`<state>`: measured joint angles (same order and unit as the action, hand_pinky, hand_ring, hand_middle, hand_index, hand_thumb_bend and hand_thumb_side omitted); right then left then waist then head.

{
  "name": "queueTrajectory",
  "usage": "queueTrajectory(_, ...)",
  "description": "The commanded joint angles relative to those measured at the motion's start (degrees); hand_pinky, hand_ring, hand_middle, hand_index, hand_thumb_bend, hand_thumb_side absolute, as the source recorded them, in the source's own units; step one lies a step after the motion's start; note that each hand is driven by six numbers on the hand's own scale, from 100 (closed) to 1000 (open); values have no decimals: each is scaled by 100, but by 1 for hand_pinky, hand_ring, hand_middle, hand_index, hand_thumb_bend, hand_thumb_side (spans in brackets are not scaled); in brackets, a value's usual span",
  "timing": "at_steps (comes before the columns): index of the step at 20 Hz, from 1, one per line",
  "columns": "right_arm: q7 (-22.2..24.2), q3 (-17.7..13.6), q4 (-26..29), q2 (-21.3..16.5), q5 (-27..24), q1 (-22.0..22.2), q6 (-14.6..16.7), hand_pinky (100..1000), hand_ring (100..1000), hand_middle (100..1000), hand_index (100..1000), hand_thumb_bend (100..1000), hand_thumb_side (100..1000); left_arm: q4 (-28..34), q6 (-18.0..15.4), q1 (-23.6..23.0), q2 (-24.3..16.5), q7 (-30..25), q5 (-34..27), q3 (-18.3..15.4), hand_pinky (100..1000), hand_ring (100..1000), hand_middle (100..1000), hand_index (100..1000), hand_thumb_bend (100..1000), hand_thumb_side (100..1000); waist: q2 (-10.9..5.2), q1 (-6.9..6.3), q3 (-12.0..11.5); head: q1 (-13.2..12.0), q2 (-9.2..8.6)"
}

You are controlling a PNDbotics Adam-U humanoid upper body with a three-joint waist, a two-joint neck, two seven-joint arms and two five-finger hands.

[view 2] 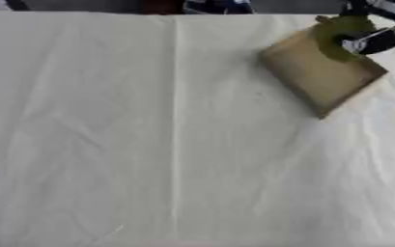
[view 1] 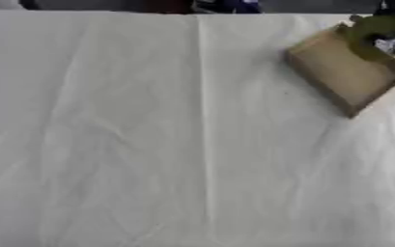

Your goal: Pick up objects on the table and place them in the box.

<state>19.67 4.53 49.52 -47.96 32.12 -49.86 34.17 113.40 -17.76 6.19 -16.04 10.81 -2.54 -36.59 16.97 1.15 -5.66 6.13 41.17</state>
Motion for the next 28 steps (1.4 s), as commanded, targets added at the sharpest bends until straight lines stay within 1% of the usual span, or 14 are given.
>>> queueTrajectory(1,-39,-26,-60,-198,97,-88,49,539,482,402,530,100,100,120,-4,46,-140,3,5,-50,502,578,594,709,100,315,-93,-10,-4,1,-57)
queueTrajectory(4,-84,-30,-196,-159,180,-72,35,547,497,420,547,100,100,120,0,49,-128,1,5,-52,502,578,594,709,100,317,-85,-15,-8,9,-68)
queueTrajectory(7,-148,-38,-343,-128,292,-69,22,575,524,467,589,100,100,120,10,52,-123,-1,7,-53,502,579,595,709,100,318,-88,-13,-5,13,-76)
queueTrajectory(9,-146,-43,-419,-116,357,-70,32,600,561,519,637,172,100,120,16,54,-121,-5,10,-53,502,578,595,709,100,319,-91,-10,-6,14,-78)
queueTrajectory(11,-100,-44,-475,-120,461,-64,27,629,613,592,697,317,100,120,19,52,-119,-4,13,-56,501,578,595,709,100,319,-94,-9,-9,11,-82)
queueTrajectory(12,-63,-41,-484,-125,532,-60,25,640,627,611,718,358,100,120,21,51,-119,-2,15,-57,501,578,595,709,100,319,-95,-8,-10,10,-80)
queueTrajectory(13,-24,-33,-473,-142,611,-54,16,686,697,690,797,394,100,120,22,51,-120,-1,16,-58,501,579,595,709,100,319,-97,-6,-10,11,-79)
queueTrajectory(14,6,-29,-446,-158,700,-48,-4,695,711,706,810,394,100,120,23,52,-122,0,17,-57,501,579,595,709,100,318,-99,-4,-9,11,-79)
queueTrajectory(15,26,-34,-415,-167,795,-40,-26,722,745,743,836,391,100,120,24,54,-124,0,18,-56,501,579,595,709,100,319,-101,-2,-7,9,-77)
queueTrajectory(18,1,-91,-322,-178,1060,-26,-64,736,761,757,843,391,100,120,26,53,-126,1,20,-56,502,579,595,709,100,319,-111,1,-2,4,-75)
queueTrajectory(21,-142,-209,-153,-185,1208,-16,-86,739,761,758,846,389,100,120,28,52,-129,6,23,-57,502,579,595,708,100,318,-123,1,5,-2,-74)
queueTrajectory(23,-279,-321,65,-217,1232,-9,-120,739,758,755,844,389,100,120,28,50,-130,10,26,-59,502,579,595,708,100,318,-129,2,12,-9,-71)
queueTrajectory(26,-520,-583,455,-287,1122,8,-145,736,751,745,844,384,100,120,32,44,-125,14,29,-63,501,579,595,708,100,320,-135,6,23,-19,-61)
queueTrajectory(28,-694,-814,739,-358,981,-14,-175,719,719,713,835,379,100,120,36,37,-125,18,33,-70,501,579,595,708,100,321,-141,10,44,-42,-47)
